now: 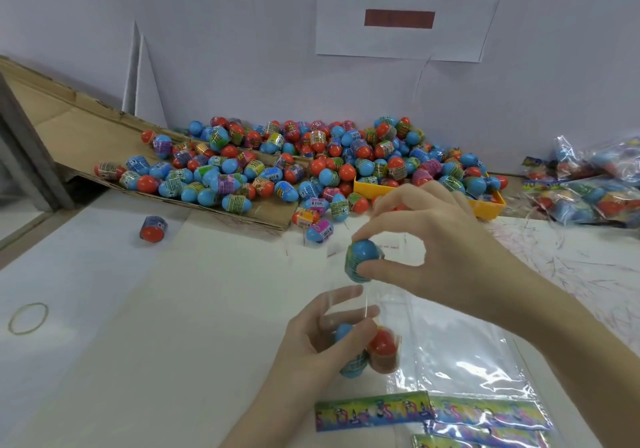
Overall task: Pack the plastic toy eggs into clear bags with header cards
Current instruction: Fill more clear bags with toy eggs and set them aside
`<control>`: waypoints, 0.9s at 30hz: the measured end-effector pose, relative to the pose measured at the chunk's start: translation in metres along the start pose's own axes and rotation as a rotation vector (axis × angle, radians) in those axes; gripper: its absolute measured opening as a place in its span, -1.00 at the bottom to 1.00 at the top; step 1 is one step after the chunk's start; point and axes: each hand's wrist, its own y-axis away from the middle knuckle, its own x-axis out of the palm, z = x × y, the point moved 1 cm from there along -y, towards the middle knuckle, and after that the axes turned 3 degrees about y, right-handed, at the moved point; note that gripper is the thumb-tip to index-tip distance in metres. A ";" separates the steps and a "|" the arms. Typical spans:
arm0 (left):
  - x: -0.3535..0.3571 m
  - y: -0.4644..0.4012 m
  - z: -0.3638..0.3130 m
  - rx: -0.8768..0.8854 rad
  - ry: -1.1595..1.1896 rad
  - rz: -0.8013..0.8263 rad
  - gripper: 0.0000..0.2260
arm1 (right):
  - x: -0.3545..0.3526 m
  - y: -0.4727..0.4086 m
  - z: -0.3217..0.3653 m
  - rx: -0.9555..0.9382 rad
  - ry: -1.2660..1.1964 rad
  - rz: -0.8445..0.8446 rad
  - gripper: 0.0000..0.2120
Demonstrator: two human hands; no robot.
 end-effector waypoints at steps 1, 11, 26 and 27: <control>0.000 0.000 0.001 0.001 -0.001 0.001 -0.53 | 0.001 0.000 -0.001 -0.001 0.000 0.037 -0.69; 0.000 0.001 0.002 0.016 -0.003 0.036 -0.63 | 0.004 -0.017 -0.006 0.031 -0.046 0.380 -0.66; 0.000 0.002 0.003 0.015 -0.079 -0.045 -0.80 | 0.008 -0.028 -0.015 -0.011 -0.495 0.481 -0.76; -0.001 0.001 0.003 0.012 -0.067 -0.056 -0.79 | 0.011 -0.036 -0.020 0.069 -0.611 0.340 -0.79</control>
